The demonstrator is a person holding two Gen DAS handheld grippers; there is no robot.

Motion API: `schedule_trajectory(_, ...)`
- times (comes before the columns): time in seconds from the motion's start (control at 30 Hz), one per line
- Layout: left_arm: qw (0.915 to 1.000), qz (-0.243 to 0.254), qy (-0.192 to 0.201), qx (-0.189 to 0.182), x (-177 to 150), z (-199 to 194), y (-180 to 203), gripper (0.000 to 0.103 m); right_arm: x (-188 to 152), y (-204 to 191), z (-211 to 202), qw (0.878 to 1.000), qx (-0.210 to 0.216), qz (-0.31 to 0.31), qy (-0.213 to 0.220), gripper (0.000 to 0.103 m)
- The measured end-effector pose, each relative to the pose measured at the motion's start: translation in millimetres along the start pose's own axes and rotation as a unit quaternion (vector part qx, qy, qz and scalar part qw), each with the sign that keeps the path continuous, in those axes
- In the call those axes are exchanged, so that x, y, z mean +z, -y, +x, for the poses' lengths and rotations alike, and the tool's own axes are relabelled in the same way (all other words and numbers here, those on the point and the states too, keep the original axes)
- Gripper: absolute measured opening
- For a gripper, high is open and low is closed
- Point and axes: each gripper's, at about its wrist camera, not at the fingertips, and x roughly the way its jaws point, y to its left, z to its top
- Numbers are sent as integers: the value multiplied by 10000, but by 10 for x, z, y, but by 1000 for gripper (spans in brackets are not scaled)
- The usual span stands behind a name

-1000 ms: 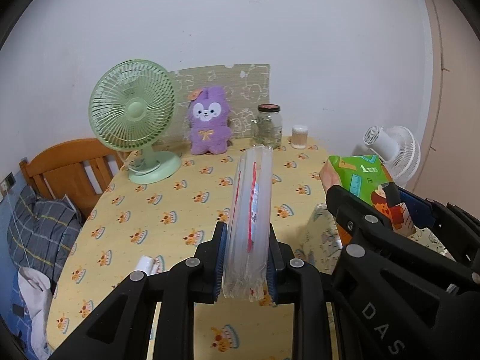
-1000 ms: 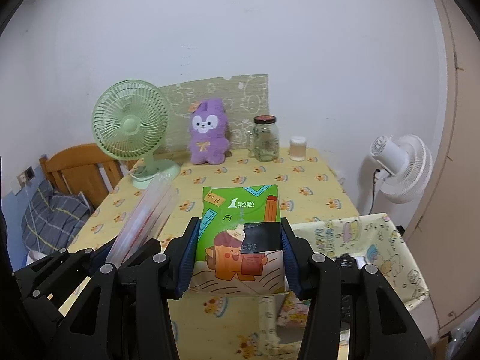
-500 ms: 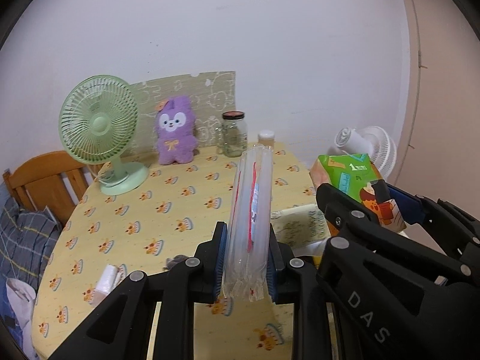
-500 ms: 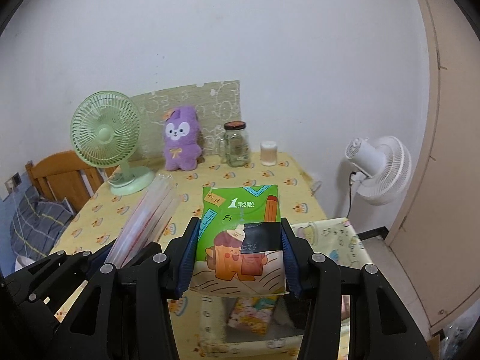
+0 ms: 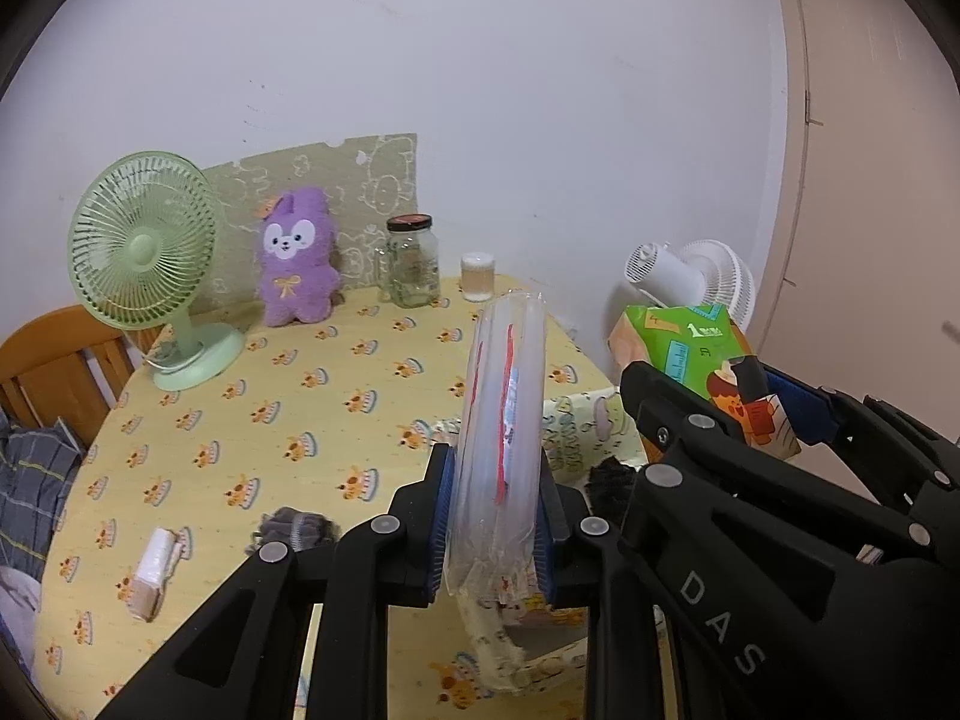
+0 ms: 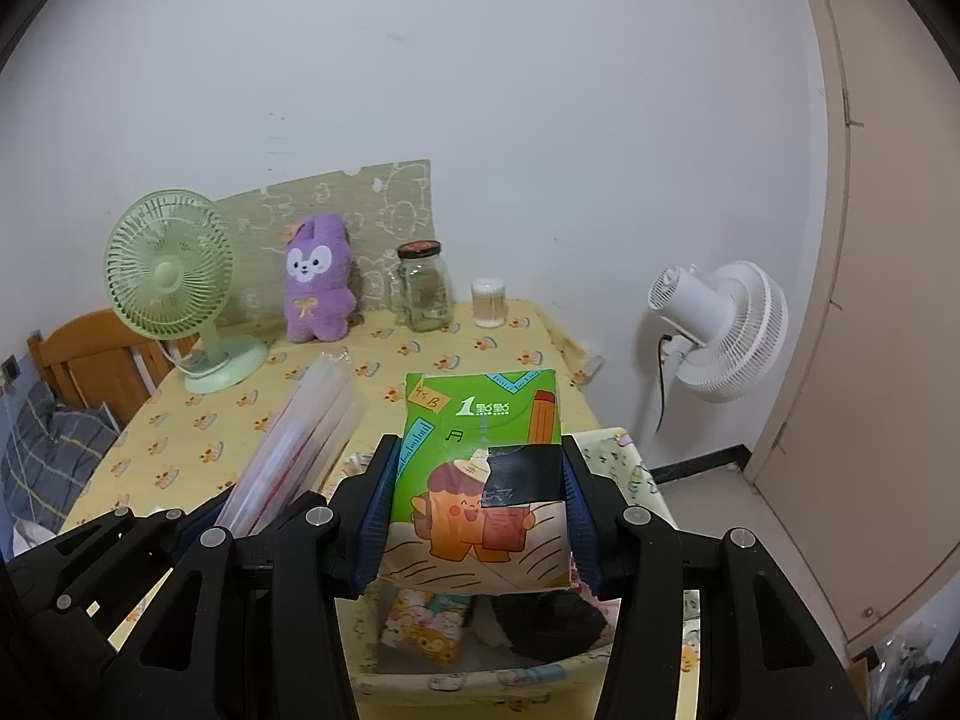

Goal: Organize soft objects
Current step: 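Carry the pen bag with the left tool while the right tool carries the snack box to the gift box, then lower and release the pen bag in the box while the right tool releases the snack box there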

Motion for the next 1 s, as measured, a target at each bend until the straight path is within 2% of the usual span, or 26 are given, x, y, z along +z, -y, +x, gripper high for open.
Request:
schedule_trajectory(0.3, 9997, 20, -185, -170, -53, 202, 137, 25, -83, 173, 145, 9997, -154, 109, -176, 53)
schedule_trajectory(0.37, 9997, 59, -186, -145, -63, 248, 163, 28, -108, 208, 200, 9994, -208, 136, -234, 53)
schedule_trajectory(0.47, 9996, 134, -226, -132, -77, 328, 196, 41, -138, 257, 293, 9989, -264, 174, -342, 53)
schedule_trajectory(0.53, 9992, 202, -321, -140, -75, 383, 207, 55, -155, 279, 350, 9986, -279, 197, -408, 53)
schedule_trajectory(0.6, 9990, 218, -383, -101, -71, 410, 209, 64, -164, 290, 396, 9983, -254, 234, -462, 53)
schedule_trajectory(0.73, 9982, 276, -520, -93, -57, 468, 195, 72, -157, 280, 481, 9981, -161, 277, -531, 53)
schedule_trajectory(1.0, 9973, 332, -654, 20, -62, 545, 123, 80, -175, 215, 628, 9970, 131, 346, -674, 57)
